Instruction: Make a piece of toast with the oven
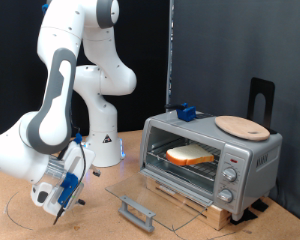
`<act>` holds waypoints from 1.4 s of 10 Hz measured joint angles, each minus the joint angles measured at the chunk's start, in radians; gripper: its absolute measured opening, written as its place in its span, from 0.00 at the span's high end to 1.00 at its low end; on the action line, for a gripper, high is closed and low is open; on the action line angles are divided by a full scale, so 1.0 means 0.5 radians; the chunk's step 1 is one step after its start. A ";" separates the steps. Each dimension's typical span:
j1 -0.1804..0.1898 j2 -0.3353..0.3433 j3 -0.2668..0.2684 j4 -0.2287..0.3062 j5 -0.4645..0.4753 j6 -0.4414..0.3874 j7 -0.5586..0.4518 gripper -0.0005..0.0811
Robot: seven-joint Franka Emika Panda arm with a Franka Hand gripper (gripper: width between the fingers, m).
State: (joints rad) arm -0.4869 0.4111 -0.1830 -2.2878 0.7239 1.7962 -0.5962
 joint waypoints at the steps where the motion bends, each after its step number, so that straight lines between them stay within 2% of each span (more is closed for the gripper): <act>1: 0.001 0.026 0.021 -0.004 0.001 0.000 0.000 0.01; 4: 0.027 0.085 0.111 -0.066 0.057 0.041 0.003 0.01; 7: 0.055 0.070 0.226 -0.148 0.144 0.003 -0.028 0.01; 10: 0.051 -0.049 0.273 -0.222 0.162 -0.213 -0.059 0.01; 14: -0.023 -0.242 0.258 -0.263 0.177 -0.514 -0.067 0.01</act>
State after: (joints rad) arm -0.4983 0.2899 -0.0540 -2.4195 0.8122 1.5393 -0.6296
